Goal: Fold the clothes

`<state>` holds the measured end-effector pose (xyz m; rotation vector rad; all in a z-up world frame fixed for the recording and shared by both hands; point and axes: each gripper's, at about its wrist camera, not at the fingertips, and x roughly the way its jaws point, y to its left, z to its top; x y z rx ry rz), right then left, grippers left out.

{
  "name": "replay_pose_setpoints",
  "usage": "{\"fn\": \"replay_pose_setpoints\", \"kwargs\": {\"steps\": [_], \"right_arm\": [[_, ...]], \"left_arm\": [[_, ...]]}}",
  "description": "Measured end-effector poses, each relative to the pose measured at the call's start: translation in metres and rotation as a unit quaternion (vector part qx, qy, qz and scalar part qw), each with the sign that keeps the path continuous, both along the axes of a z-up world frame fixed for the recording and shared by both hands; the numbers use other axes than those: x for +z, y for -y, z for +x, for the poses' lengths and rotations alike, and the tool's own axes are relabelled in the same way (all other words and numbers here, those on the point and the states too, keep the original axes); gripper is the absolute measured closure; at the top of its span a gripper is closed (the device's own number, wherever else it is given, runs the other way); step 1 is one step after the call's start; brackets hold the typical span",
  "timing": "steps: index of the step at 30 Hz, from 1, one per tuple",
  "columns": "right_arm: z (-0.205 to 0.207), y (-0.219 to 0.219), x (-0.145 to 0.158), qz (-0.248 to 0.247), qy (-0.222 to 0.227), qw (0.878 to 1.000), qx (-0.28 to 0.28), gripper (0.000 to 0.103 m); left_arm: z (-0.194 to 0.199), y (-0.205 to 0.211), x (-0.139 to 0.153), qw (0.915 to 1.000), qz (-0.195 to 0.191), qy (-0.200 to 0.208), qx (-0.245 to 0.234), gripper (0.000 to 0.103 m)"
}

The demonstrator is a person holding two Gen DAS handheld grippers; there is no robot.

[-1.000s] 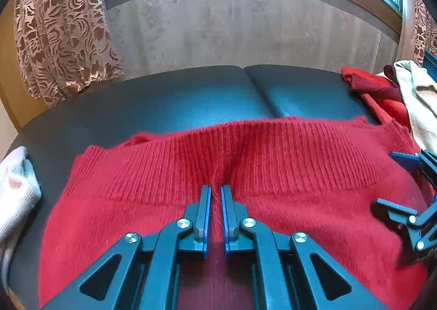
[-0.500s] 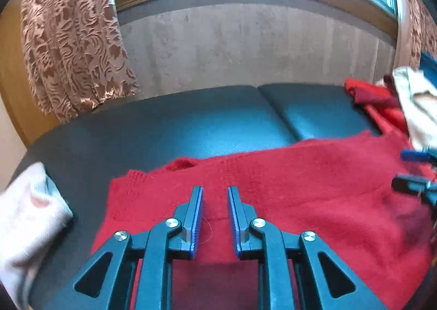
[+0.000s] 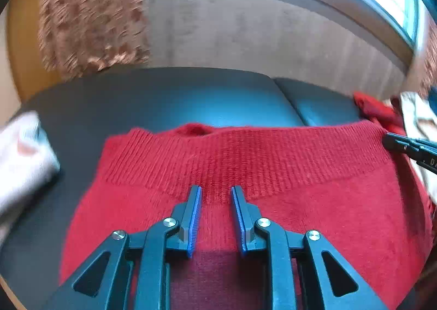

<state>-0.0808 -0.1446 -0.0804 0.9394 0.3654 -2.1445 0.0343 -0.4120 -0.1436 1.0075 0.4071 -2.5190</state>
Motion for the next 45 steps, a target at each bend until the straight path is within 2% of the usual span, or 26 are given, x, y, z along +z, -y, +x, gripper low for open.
{"fn": "replay_pose_setpoints", "kwargs": {"steps": [2, 4, 6, 8, 10, 15, 17, 19, 20, 23, 25, 28, 30, 33, 35, 36, 41, 45], "right_arm": [[-0.008, 0.003, -0.007, 0.011, -0.005, 1.000, -0.015, 0.096], [-0.017, 0.000, -0.030, 0.008, 0.027, 0.999, -0.023, 0.084], [-0.017, -0.015, -0.041, -0.042, 0.037, 0.998, -0.027, 0.081], [-0.023, -0.027, -0.043, -0.078, 0.067, 0.994, -0.028, 0.074], [-0.029, -0.036, -0.046, -0.112, 0.099, 0.988, -0.025, 0.071], [-0.014, -0.064, -0.052, -0.191, 0.159, 0.969, 0.004, 0.056], [-0.010, -0.079, -0.057, -0.235, 0.192, 0.953, 0.012, 0.054], [-0.009, -0.096, -0.063, -0.285, 0.234, 0.930, 0.004, 0.055], [-0.010, -0.099, -0.064, -0.290, 0.239, 0.927, -0.008, 0.055], [-0.006, -0.105, -0.063, -0.286, 0.230, 0.930, -0.025, 0.055], [-0.006, -0.105, -0.066, -0.289, 0.229, 0.929, -0.026, 0.055], [-0.007, -0.103, -0.067, -0.278, 0.219, 0.935, -0.021, 0.054], [-0.006, -0.097, -0.066, -0.271, 0.208, 0.940, -0.015, 0.050], [-0.011, -0.091, -0.064, -0.269, 0.202, 0.942, -0.006, 0.046], [-0.011, -0.093, -0.064, -0.272, 0.203, 0.941, -0.004, 0.044], [-0.011, -0.093, -0.064, -0.273, 0.203, 0.940, -0.004, 0.044], [-0.011, -0.097, -0.066, -0.278, 0.204, 0.939, 0.000, 0.042], [-0.011, -0.099, -0.067, -0.284, 0.205, 0.937, 0.004, 0.040]], "left_arm": [[0.003, 0.002, -0.002, 0.9998, 0.011, -0.008, 0.016, 0.080], [0.002, -0.001, -0.003, 0.9999, 0.000, -0.002, 0.017, 0.080], [0.004, -0.002, -0.004, 0.9998, 0.007, -0.005, 0.018, 0.079], [0.007, 0.001, -0.005, 0.9996, 0.019, -0.012, 0.020, 0.080], [0.011, 0.000, -0.005, 0.9993, 0.026, -0.012, 0.023, 0.080], [0.031, -0.012, -0.004, 0.9997, 0.016, -0.012, 0.015, 0.080], [0.040, -0.010, -0.001, 0.9997, 0.019, -0.015, 0.009, 0.079], [0.049, -0.009, 0.002, 0.9996, 0.021, -0.018, 0.004, 0.080], [0.053, -0.008, 0.003, 0.9996, 0.022, -0.019, 0.001, 0.080], [0.082, 0.021, 0.020, 0.9955, 0.051, -0.059, 0.053, 0.080], [0.104, 0.045, 0.023, 0.9908, 0.067, -0.071, 0.093, 0.079], [0.128, 0.074, 0.017, 0.9883, 0.087, -0.061, 0.109, 0.076], [0.137, 0.083, 0.006, 0.9873, 0.121, -0.047, 0.091, 0.069], [0.137, 0.091, -0.007, 0.9797, 0.184, -0.049, 0.063, 0.059], [0.134, 0.094, -0.011, 0.9761, 0.203, -0.056, 0.053, 0.053], [0.129, 0.096, -0.012, 0.9774, 0.200, -0.051, 0.046, 0.049], [0.107, 0.102, -0.018, 0.9828, 0.183, -0.026, 0.007, 0.044], [0.090, 0.104, -0.020, 0.9846, 0.174, 0.000, -0.022, 0.045]]}}
